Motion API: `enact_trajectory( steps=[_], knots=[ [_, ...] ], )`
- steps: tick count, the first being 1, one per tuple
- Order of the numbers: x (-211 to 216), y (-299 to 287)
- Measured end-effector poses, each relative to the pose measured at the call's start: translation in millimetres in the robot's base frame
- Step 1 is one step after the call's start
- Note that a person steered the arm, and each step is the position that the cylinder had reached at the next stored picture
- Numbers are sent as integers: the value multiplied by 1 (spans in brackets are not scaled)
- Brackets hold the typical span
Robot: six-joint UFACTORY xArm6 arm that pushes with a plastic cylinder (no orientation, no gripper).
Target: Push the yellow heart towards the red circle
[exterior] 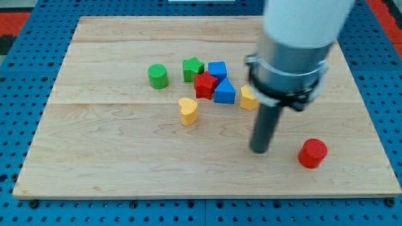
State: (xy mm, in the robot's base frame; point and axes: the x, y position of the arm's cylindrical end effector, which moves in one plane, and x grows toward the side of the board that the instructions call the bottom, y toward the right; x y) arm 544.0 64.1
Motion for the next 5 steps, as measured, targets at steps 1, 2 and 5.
enact_trajectory(
  steps=[1, 2, 5],
  knots=[
    [-4, -78],
    [-36, -125],
    [-58, -26]
  ],
)
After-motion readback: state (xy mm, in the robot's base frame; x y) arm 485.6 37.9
